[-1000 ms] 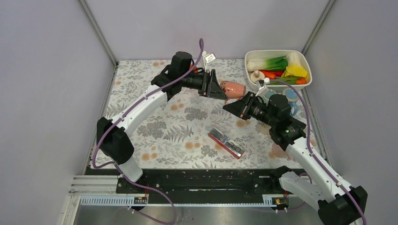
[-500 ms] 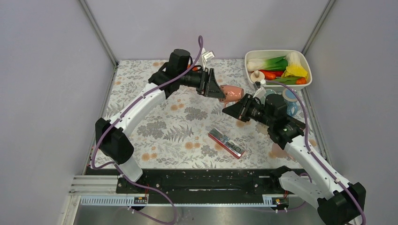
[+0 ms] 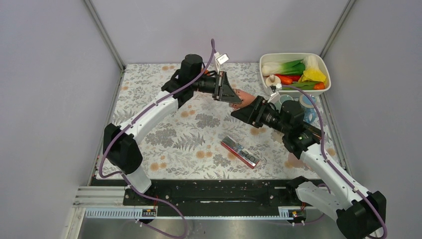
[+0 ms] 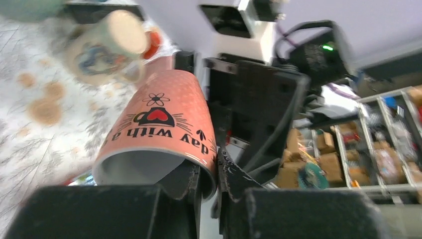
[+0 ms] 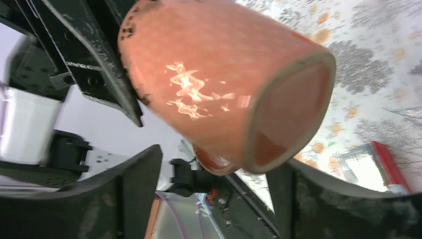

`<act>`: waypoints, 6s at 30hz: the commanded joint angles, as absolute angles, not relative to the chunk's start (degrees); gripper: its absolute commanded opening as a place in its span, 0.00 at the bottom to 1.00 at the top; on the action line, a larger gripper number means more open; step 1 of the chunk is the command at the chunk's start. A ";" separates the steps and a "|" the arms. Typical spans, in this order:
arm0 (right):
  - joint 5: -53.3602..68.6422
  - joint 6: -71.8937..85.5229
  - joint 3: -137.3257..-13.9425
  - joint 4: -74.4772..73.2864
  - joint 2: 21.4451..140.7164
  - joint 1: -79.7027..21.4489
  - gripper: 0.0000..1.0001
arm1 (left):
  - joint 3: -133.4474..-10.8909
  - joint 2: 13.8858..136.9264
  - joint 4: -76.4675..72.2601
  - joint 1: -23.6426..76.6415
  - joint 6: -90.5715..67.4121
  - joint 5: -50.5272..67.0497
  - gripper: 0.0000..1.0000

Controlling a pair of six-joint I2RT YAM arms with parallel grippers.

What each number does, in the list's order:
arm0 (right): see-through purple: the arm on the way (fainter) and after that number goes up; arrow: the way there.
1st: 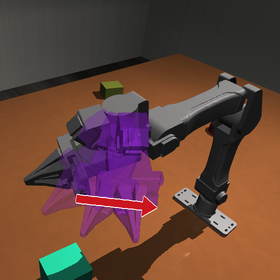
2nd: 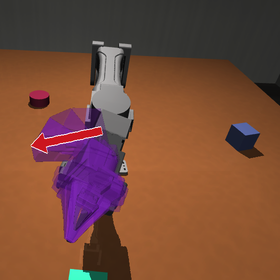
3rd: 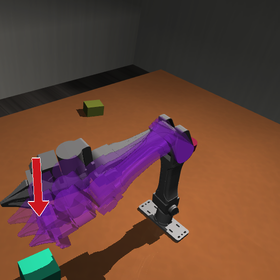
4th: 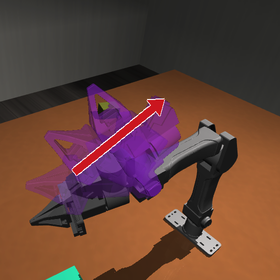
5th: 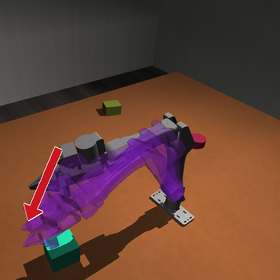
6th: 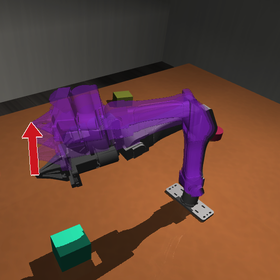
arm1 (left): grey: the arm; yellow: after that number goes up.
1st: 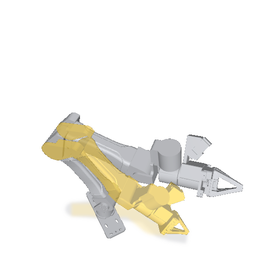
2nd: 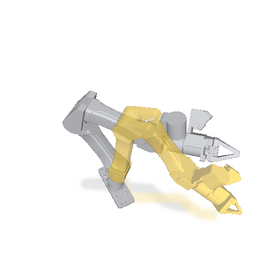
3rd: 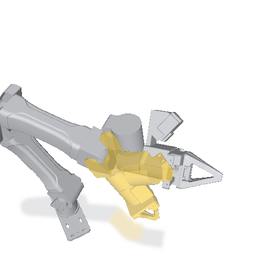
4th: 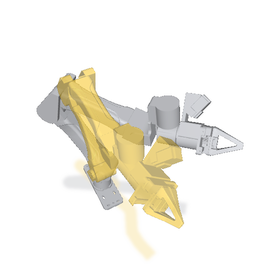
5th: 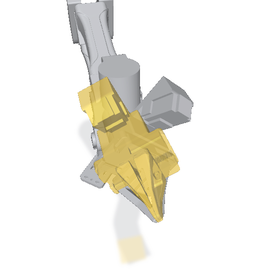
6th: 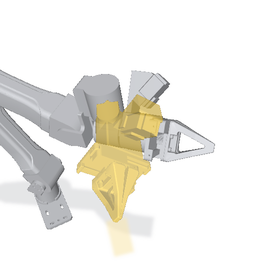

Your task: Turn the mug right side up

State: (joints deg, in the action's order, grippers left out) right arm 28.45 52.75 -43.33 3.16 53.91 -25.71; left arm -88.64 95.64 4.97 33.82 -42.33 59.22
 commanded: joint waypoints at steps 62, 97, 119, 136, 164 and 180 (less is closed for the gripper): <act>-16.03 -0.39 -56.87 -51.86 60.51 -11.35 0.96 | -123.95 119.19 54.35 28.65 39.05 15.31 0.76; -5.08 -10.01 -48.25 -34.02 76.54 -7.65 0.18 | -112.88 103.13 54.34 28.65 27.56 21.90 0.77; 4.32 6.02 -48.68 -29.05 78.57 -11.18 0.56 | -112.51 102.71 54.36 28.65 26.67 23.29 0.78; 0.69 3.88 -50.10 -25.93 82.38 -11.29 0.13 | -111.35 100.08 54.36 28.65 25.95 23.70 0.78; -6.47 26.12 -38.66 -29.00 72.14 -23.33 0.40 | -109.49 100.56 54.32 28.74 25.22 25.92 0.78; -18.65 26.19 -22.12 2.26 57.40 -23.82 0.58 | -109.82 100.26 54.29 28.75 25.74 26.28 0.78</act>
